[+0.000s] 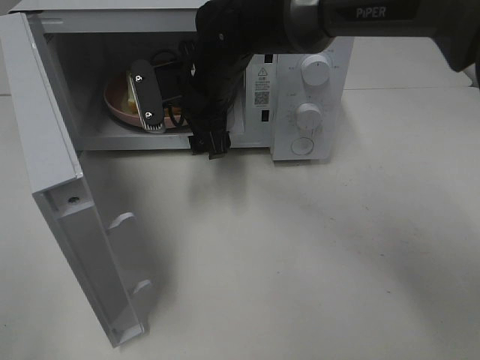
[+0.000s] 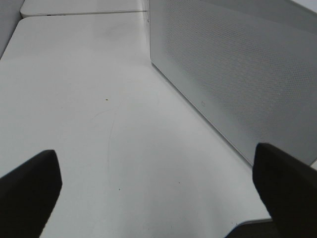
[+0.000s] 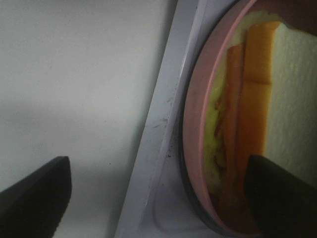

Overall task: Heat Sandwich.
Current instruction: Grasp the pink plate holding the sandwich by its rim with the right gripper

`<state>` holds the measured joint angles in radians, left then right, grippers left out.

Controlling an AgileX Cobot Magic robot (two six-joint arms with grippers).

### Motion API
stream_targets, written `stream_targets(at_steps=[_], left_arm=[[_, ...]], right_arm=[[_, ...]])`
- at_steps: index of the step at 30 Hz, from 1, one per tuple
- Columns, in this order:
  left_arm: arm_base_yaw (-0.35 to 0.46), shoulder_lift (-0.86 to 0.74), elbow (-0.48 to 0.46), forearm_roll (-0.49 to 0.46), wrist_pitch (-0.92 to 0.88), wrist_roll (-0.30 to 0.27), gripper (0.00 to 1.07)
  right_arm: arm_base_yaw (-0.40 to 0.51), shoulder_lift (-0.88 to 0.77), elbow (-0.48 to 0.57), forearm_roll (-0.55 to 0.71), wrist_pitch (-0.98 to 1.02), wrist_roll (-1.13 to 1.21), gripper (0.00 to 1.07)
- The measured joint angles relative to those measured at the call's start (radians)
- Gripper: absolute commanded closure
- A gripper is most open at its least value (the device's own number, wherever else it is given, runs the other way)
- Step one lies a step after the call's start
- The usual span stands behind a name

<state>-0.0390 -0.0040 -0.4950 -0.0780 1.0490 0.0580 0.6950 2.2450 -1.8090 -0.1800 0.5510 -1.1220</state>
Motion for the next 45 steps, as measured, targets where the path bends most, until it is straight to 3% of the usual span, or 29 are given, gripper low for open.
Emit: stream_targets(at_steps=[9, 37, 45], left_arm=[[0.000, 0.000, 0.000, 0.000, 0.000, 0.000, 0.09], [0.000, 0.000, 0.000, 0.000, 0.000, 0.000, 0.09], [0.000, 0.000, 0.000, 0.000, 0.000, 0.000, 0.09]], right_arm=[[0.024, 0.075, -0.132, -0.015, 0.075, 0.018, 0.21], [0.000, 0.186, -0.218, -0.014, 0.076, 0.058, 0.26], [-0.007, 0.224, -0.243, -0.002, 0.068, 0.059, 0.33]])
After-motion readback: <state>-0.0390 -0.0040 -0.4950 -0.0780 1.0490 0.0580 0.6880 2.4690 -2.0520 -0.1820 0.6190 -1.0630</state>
